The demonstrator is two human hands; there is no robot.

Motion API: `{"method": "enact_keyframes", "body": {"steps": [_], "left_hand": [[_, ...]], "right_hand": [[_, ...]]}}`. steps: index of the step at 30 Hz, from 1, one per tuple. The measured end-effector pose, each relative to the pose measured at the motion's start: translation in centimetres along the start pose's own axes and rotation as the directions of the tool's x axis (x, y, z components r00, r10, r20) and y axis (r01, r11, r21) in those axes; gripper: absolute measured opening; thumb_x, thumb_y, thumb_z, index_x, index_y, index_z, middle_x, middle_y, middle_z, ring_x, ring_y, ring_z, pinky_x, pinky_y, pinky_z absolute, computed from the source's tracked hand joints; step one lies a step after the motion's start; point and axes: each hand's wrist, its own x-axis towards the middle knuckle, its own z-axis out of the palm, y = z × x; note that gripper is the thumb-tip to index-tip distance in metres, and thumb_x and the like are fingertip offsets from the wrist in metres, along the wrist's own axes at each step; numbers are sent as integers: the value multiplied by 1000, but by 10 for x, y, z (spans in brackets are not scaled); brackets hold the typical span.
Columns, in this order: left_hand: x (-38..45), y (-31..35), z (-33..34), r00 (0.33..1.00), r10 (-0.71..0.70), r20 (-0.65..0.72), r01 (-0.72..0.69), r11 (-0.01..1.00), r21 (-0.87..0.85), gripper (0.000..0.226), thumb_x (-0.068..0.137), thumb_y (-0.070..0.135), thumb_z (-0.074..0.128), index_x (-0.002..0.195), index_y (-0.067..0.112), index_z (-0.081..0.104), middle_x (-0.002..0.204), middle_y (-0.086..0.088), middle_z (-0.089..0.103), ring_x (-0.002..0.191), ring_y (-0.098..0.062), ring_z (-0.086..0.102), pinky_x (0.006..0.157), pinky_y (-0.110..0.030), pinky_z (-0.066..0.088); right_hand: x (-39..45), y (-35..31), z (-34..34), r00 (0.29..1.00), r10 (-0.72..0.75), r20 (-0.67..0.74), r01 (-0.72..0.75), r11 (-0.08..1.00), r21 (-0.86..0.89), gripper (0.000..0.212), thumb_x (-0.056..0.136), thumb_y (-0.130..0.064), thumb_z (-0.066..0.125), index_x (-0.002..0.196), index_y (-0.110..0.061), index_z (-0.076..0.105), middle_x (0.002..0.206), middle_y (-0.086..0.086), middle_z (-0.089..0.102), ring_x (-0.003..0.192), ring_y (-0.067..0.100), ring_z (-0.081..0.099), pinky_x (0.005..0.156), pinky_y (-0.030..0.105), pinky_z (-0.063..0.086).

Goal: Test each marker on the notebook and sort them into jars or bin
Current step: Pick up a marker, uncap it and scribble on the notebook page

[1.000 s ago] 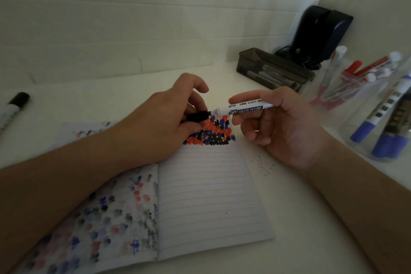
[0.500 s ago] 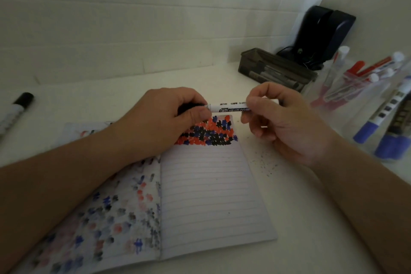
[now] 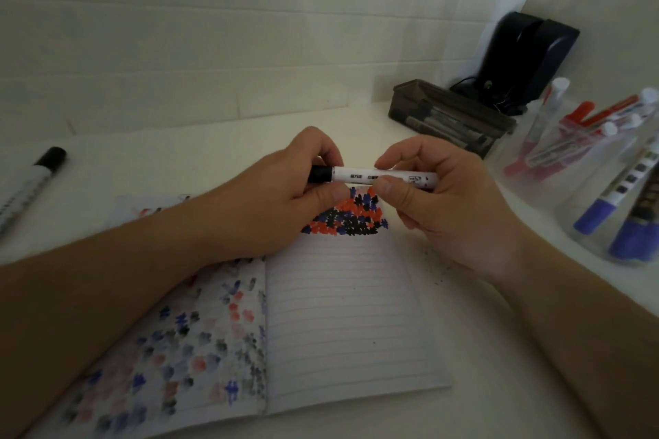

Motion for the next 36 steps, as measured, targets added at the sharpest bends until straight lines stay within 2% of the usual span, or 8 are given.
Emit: {"method": "enact_keyframes", "body": {"steps": [8, 16, 19, 21, 24, 27, 32, 36], "left_hand": [[2, 1, 0, 1000, -1, -13, 1, 999, -41, 14, 100, 33, 59, 99, 30, 46, 71, 20, 61, 56, -1, 50, 52, -19, 43], [2, 1, -2, 999, -23, -27, 22, 999, -32, 22, 98, 28, 64, 97, 28, 42, 69, 6, 54, 55, -1, 47, 52, -21, 43], [2, 0, -2, 999, -11, -51, 9, 999, -40, 16, 99, 32, 61, 97, 28, 45, 69, 7, 54, 56, -2, 47, 52, -20, 42], [1, -1, -2, 996, -20, -81, 12, 996, -87, 14, 99, 34, 59, 97, 28, 47, 70, 3, 56, 54, -3, 46, 51, -21, 42], [2, -1, -3, 995, -34, -92, 21, 991, -130, 13, 99, 38, 60, 101, 30, 49, 73, 3, 63, 53, -3, 45, 51, -22, 44], [3, -3, -3, 992, -48, -114, 27, 982, -185, 26, 99, 35, 62, 119, 36, 44, 81, 3, 66, 56, -3, 50, 54, -20, 45], [2, -6, -3, 995, -68, -77, 50, 977, -208, 51, 99, 31, 64, 137, 40, 32, 85, 2, 67, 62, -5, 57, 59, -22, 47], [0, -5, -1, 999, -37, -24, 34, 991, -130, 51, 99, 32, 65, 137, 43, 33, 84, 6, 67, 65, -6, 61, 63, -22, 47]], "right_hand": [[-1, 0, 12, 996, -39, -86, 39, 999, -3, 10, 90, -15, 78, 97, -16, 72, 74, 2, 70, 54, 7, 58, 53, 19, 49], [-2, -1, 20, 991, 20, -131, -13, 998, 53, 8, 89, -16, 80, 93, -18, 74, 78, 10, 70, 64, 19, 60, 57, 42, 55], [-1, -5, 14, 997, 66, -31, -66, 998, 13, 8, 93, -20, 75, 99, -16, 72, 63, -6, 64, 51, 5, 51, 49, 21, 44], [2, -6, 9, 989, 145, 36, -146, 989, 5, 7, 98, -20, 70, 103, -17, 68, 56, -9, 57, 45, 4, 44, 45, 19, 37], [4, -6, 3, 972, 230, 51, -235, 960, 153, 10, 101, -7, 57, 96, -13, 63, 57, 3, 50, 46, 16, 37, 42, 26, 31], [4, -10, -6, 962, 270, -33, -248, 922, 297, 13, 100, -2, 55, 95, -12, 62, 68, 13, 61, 49, 22, 48, 43, 27, 36], [30, -16, -37, 788, 479, -386, -141, 751, 645, 14, 104, -12, 57, 116, -13, 64, 94, 13, 77, 67, 22, 69, 53, 25, 53], [63, -17, -45, 699, 586, -410, -144, 677, 722, 22, 106, -24, 57, 122, -9, 64, 117, 13, 76, 88, 27, 79, 61, 24, 59]]}}
